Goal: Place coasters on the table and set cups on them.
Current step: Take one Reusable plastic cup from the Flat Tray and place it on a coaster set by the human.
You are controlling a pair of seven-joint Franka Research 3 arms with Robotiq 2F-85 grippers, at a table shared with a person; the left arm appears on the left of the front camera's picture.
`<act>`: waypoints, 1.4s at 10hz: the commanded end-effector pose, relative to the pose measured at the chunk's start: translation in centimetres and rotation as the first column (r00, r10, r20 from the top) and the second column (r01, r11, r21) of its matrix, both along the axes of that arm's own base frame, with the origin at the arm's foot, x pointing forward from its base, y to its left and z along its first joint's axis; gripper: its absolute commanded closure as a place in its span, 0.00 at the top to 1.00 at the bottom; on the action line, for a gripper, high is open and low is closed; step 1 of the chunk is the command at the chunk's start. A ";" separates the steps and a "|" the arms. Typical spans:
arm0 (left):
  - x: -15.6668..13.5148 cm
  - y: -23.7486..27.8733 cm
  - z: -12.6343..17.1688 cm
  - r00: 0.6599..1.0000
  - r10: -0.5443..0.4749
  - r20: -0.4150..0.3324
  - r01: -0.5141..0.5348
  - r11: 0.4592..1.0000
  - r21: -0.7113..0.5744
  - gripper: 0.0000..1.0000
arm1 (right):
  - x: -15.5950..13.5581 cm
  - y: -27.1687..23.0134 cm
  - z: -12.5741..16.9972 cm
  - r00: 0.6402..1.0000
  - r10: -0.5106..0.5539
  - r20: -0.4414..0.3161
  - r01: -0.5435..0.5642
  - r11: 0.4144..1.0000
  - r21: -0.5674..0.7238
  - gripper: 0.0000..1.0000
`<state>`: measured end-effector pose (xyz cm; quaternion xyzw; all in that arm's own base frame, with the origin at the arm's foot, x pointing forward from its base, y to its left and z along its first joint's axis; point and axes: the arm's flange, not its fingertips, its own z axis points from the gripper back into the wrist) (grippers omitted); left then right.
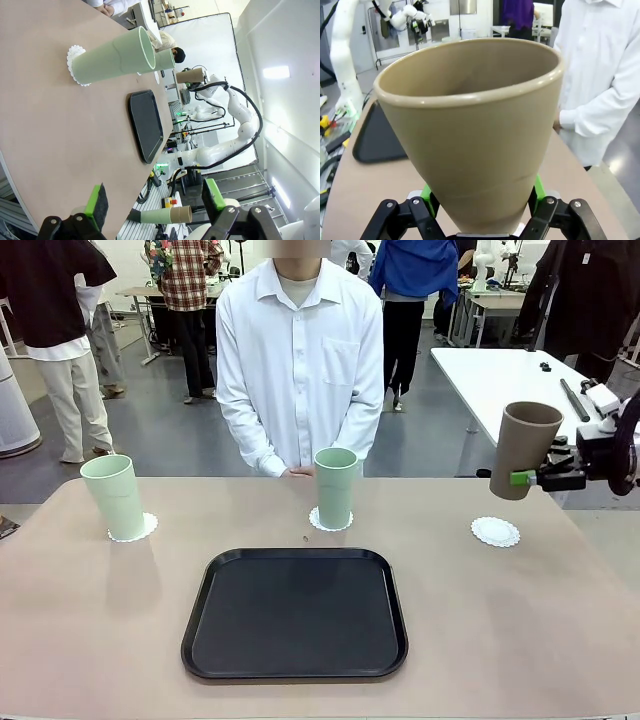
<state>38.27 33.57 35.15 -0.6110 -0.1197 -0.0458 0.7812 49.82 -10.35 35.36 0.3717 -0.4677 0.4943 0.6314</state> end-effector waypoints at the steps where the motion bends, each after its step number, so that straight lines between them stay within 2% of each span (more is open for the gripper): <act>1: 0.0 0.0 0.2 1.000 0.005 -0.008 -0.005 1.000 0.010 1.00 | 1.2 -1.3 -1.2 1.000 0.010 -0.007 -0.010 1.000 -0.010 0.82; 9: 0.0 0.0 0.2 1.000 0.005 -0.008 -0.005 1.000 0.010 1.00 | 3.9 -1.5 -7.9 0.992 0.033 -0.120 -0.029 0.999 0.031 0.82; 14: 0.0 0.0 0.2 1.000 0.005 -0.008 -0.005 1.000 0.010 1.00 | 4.7 -2.6 -8.8 0.991 -0.016 -0.131 0.024 0.998 0.056 0.82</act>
